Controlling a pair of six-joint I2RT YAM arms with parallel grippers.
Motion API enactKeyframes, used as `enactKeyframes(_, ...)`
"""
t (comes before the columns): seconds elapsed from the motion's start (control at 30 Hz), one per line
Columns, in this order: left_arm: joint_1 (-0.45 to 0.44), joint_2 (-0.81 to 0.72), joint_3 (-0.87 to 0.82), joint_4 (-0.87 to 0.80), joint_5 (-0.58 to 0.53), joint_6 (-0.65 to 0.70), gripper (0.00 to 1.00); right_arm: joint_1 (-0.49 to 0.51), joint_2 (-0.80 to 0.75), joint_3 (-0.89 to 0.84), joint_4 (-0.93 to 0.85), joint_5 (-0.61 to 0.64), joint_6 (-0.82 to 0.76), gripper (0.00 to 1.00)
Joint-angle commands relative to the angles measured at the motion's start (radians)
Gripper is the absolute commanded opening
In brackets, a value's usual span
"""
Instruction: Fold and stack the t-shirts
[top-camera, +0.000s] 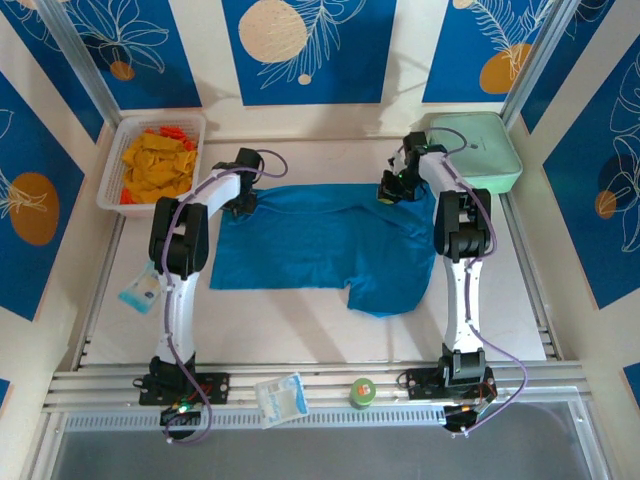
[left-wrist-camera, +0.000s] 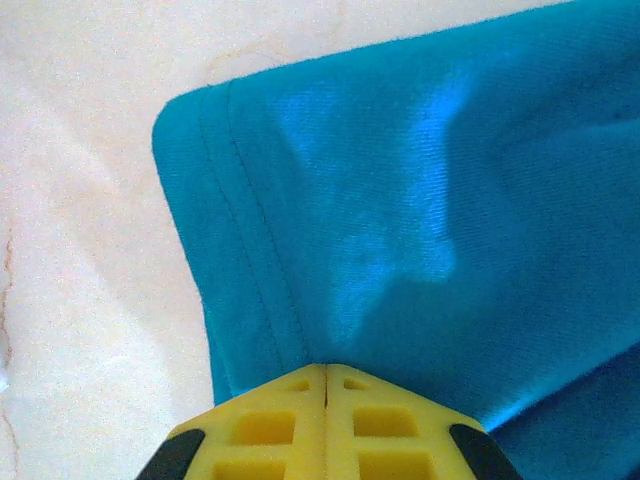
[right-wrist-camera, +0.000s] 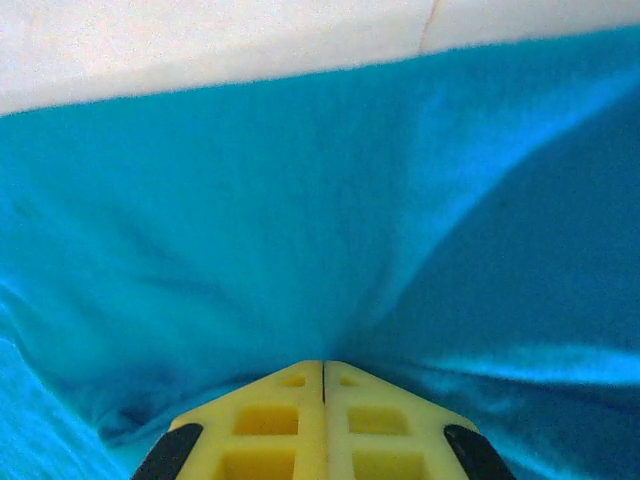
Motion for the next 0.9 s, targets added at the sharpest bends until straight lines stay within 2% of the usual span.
enactKeyframes(0.0, -0.004, 0.014, 0.021, -0.021, -0.015, 0.024, 0.0, 0.014, -0.116, -0.061, 0.01, -0.036, 0.017, 0.0)
enactKeyframes(0.23, -0.005, 0.022, 0.034, -0.017, -0.02, 0.027, 0.0, 0.067, -0.284, -0.271, 0.104, 0.014, 0.092, 0.0)
enactKeyframes(0.5, -0.004, 0.042, 0.063, -0.024, -0.024, 0.044, 0.0, 0.161, -0.344, -0.447, 0.147, 0.115, 0.189, 0.0)
enactKeyframes(0.67, -0.004, 0.046, 0.08, -0.025, -0.027, 0.051, 0.0, 0.19, -0.384, -0.512, 0.147, 0.158, 0.229, 0.16)
enactKeyframes(0.87, -0.004, 0.035, 0.095, -0.024, -0.039, 0.057, 0.03, 0.214, -0.459, -0.547, 0.139, 0.163, 0.261, 0.22)
